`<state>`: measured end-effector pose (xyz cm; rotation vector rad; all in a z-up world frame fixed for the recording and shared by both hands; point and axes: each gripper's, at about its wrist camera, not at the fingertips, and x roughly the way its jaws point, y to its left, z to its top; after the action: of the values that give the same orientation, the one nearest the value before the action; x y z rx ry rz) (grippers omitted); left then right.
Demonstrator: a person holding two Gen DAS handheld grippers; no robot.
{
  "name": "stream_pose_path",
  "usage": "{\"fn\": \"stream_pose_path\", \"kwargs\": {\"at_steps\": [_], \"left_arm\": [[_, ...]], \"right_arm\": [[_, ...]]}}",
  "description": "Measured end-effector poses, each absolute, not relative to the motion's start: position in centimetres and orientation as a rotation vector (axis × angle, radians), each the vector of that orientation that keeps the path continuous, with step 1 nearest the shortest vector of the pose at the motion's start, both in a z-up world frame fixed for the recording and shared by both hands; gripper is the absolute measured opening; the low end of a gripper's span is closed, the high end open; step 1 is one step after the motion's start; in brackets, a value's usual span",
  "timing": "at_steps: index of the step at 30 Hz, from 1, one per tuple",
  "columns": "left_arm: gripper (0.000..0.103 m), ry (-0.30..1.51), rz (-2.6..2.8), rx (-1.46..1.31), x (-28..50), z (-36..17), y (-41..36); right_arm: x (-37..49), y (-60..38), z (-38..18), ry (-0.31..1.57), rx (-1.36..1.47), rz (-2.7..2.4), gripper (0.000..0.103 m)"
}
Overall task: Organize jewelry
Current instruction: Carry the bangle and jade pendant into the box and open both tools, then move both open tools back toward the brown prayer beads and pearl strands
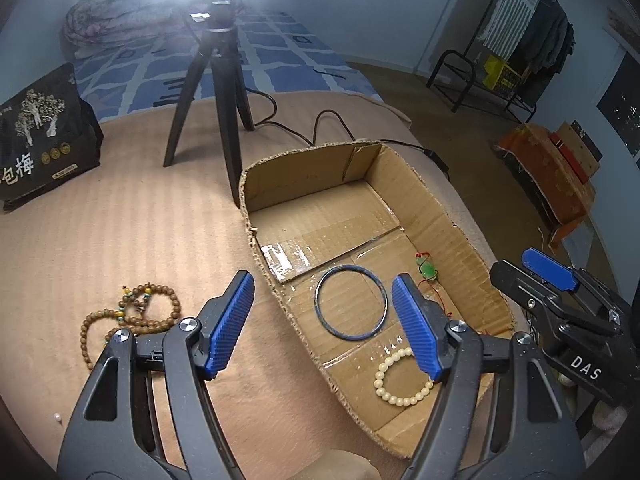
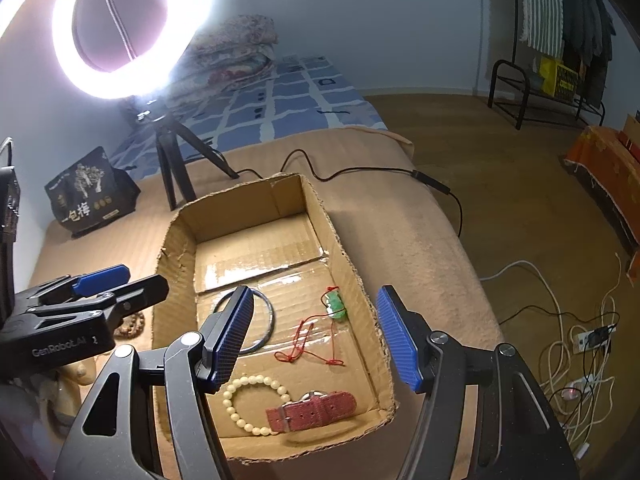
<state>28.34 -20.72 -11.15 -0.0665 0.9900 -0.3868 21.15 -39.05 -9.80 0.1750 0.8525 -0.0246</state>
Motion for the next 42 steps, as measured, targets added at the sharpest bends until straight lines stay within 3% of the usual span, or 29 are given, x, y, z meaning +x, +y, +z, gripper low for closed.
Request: {"fn": "stream_pose_path", "kwargs": {"at_steps": [17, 24, 42], "left_arm": [[0.073, 0.884, -0.336, -0.005, 24.2, -7.1, -13.4], [0.074, 0.868, -0.300, -0.025, 22.1, -6.2, -8.2], [0.073, 0.957, -0.243, -0.087, 20.1, -10.2, 1.8]], "right_arm": [[19.6, -34.3, -7.5, 0.815, 0.106, 0.031, 0.064], [19.0, -31.2, -6.6, 0.806, 0.064, 0.089, 0.070], [22.2, -22.5, -9.7, 0.926, 0.101, 0.213, 0.071]]}}
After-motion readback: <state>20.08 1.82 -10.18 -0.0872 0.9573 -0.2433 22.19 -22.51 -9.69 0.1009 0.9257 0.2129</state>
